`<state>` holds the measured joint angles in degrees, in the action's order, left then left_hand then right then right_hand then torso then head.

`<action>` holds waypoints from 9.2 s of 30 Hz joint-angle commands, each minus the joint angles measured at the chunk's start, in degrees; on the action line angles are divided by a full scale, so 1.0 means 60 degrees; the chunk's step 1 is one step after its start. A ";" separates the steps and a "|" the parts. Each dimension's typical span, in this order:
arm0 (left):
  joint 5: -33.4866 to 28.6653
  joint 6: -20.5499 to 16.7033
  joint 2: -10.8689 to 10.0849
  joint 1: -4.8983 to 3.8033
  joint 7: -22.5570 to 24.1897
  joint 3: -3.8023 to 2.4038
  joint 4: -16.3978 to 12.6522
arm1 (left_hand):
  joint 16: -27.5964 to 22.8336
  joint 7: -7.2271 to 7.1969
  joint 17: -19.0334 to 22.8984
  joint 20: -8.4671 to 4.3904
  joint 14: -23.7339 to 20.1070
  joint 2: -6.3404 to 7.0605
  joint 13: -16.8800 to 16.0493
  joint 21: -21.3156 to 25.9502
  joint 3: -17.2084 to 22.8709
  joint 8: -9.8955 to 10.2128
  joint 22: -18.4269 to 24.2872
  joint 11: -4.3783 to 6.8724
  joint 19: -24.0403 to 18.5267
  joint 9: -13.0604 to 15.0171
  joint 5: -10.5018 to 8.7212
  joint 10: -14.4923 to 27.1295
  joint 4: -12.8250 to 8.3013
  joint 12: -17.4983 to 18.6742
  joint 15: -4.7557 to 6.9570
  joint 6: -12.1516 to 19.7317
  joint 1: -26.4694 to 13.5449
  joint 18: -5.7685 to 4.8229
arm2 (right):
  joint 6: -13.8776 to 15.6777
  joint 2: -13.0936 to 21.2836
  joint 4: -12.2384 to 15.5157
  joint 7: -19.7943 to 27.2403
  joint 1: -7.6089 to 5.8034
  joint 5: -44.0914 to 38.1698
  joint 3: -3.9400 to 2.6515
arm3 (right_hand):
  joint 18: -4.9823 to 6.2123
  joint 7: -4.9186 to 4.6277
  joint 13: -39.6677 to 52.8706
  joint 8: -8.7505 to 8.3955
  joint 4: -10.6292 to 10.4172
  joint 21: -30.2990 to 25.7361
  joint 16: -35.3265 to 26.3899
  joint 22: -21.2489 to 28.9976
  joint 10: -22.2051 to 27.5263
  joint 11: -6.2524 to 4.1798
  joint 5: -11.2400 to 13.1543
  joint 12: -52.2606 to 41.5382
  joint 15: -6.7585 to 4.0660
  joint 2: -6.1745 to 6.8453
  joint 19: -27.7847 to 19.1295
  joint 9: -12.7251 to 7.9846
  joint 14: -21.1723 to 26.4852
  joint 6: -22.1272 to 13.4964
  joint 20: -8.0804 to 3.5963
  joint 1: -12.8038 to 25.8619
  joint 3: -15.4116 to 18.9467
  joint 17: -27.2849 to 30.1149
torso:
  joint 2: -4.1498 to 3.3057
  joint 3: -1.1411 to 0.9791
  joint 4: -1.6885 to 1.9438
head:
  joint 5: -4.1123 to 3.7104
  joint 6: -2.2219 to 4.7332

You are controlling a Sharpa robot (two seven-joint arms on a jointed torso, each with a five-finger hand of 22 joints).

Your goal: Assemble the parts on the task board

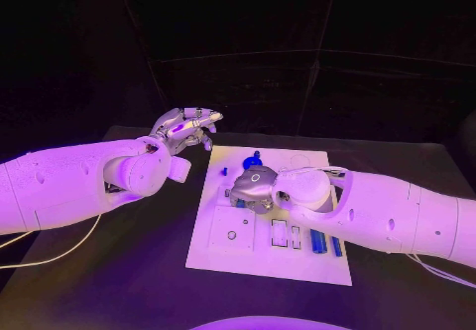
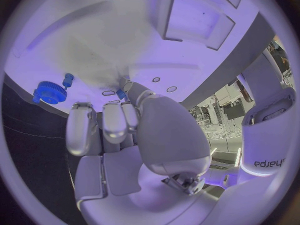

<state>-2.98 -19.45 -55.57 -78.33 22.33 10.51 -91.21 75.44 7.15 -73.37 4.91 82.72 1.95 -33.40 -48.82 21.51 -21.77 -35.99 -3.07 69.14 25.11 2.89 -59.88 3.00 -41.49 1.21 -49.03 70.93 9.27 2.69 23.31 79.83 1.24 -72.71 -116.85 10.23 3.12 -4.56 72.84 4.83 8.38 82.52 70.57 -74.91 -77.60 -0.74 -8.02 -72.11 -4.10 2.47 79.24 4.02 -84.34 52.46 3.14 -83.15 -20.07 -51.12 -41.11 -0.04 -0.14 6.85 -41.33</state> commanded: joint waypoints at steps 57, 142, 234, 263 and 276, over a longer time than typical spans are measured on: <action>-0.0026 0.0145 0.0074 -0.0014 -0.0124 0.0002 0.0187 | -0.0067 0.0085 0.0032 -0.0002 -0.0098 0.0021 0.0053 0.0096 0.0066 0.0009 0.0073 0.0019 -0.0071 -0.0043 0.0035 0.0094 0.0001 0.0060 -0.0016 -0.0008 0.0082 0.0146 | 0.2992 0.0839 0.0249 -0.1635 0.0056 0.4792 0.0006 | -0.0110 -0.0343 0.0294 0.0523 -0.0940 0.0331 0.0276 -0.0923 -0.0239 0.0421 -0.0105 -0.0378 0.0294 -0.0067 0.0473 0.0181 -0.0060 0.1632 0.0169 0.1526 0.0530 -0.0360 | 0.0000 0.0011 -0.0003 | -0.0085 0.0066; -0.1081 0.3730 0.1378 0.0709 -0.0882 0.0442 -0.0158 | 0.2427 0.0031 -0.2772 0.0066 0.1214 -0.2394 -0.3897 -0.4763 -0.5131 0.1432 -0.5740 0.0038 0.1974 -0.2930 0.0064 -0.2232 0.2302 -0.5230 -0.0052 -0.1391 -0.4599 -0.0825 | 0.6880 0.2996 0.2806 0.2739 0.0075 1.0469 0.0006 | -0.0199 -0.0383 0.0332 0.0329 -0.1405 0.0536 0.0347 -0.1292 -0.0282 0.0462 -0.0887 -0.0395 0.0342 -0.0280 0.0773 0.0119 -0.0046 0.1577 0.0231 0.1625 0.0739 -0.0435 | -0.0002 0.0013 0.0015 | -0.0424 0.0970; -0.0376 0.3039 0.1116 0.0695 -0.1708 0.0438 0.0505 | 0.2427 0.0089 -0.2772 0.0013 0.1214 -0.2855 -0.2850 -0.4851 -0.5789 0.1857 -0.5839 0.0006 0.1990 -0.2231 0.0075 -0.1623 0.2229 -0.4280 -0.0043 -0.1119 -0.3381 -0.0844 | 0.7123 0.3304 0.3107 0.2975 0.0077 1.0651 -0.0001 | -0.0204 -0.0368 0.0350 0.0348 -0.1426 0.0547 0.0345 -0.1314 -0.0298 0.0450 -0.0895 -0.0410 0.0330 -0.0314 0.0788 0.0133 -0.0043 0.1649 0.0222 0.1583 0.0752 -0.0421 | -0.0004 0.0001 0.0012 | -0.0429 0.0884; -0.0582 0.2016 -0.0494 0.0080 -0.0202 0.0434 -0.0069 | 0.2427 0.0164 -0.2772 0.0128 0.1214 -0.2798 -0.2351 -0.4616 -0.5737 0.1932 -0.5489 -0.0076 0.1791 -0.2194 0.0076 -0.1237 0.1844 -0.3978 -0.0131 -0.1036 -0.2696 -0.0759 | 0.5916 0.2181 0.1155 0.1507 0.0286 0.9330 0.0009 | -0.0216 -0.0333 0.0381 0.0378 -0.1434 0.0574 0.0353 -0.1363 -0.0328 0.0423 -0.0845 -0.0440 0.0312 -0.0312 0.0826 0.0153 -0.0043 0.1734 0.0210 0.1543 0.0789 -0.0434 | 0.0010 0.0038 0.0032 | -0.0371 0.0728; -0.0820 0.1999 -0.0433 0.0006 -0.0080 0.0435 -0.0225 | 0.2427 0.0166 -0.2772 0.0132 0.1214 -0.2782 -0.2201 -0.4564 -0.5741 0.1934 -0.5414 -0.0078 0.1749 -0.2190 0.0075 -0.1146 0.1804 -0.3888 -0.0134 -0.1037 -0.2657 -0.0742 | 0.5653 0.1393 0.0477 0.0793 0.0779 0.9036 0.0007 | -0.0213 -0.0326 0.0381 0.0383 -0.1435 0.0569 0.0358 -0.1354 -0.0329 0.0418 -0.0847 -0.0439 0.0309 -0.0319 0.0818 0.0156 -0.0045 0.1747 0.0208 0.1534 0.0790 -0.0442 | -0.0009 0.0020 0.0010 | -0.0291 0.0612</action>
<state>-7.14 -7.23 -58.22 -78.18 20.28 13.17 -92.42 89.83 8.06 -74.91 5.76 84.16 -14.86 -46.65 -76.37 -12.95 -10.45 -68.49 -3.58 80.16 11.91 3.10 -67.14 14.05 -65.00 0.80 -55.47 54.37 4.35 37.92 31.75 82.82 8.16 -68.03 -60.98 10.31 2.64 -6.98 74.94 6.83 -0.14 85.59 72.38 -74.94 -79.34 1.84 -12.69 -74.54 -2.34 1.29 83.75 4.85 -83.84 62.25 4.39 -73.97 -15.29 -53.69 -41.10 0.10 -0.04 5.04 -37.63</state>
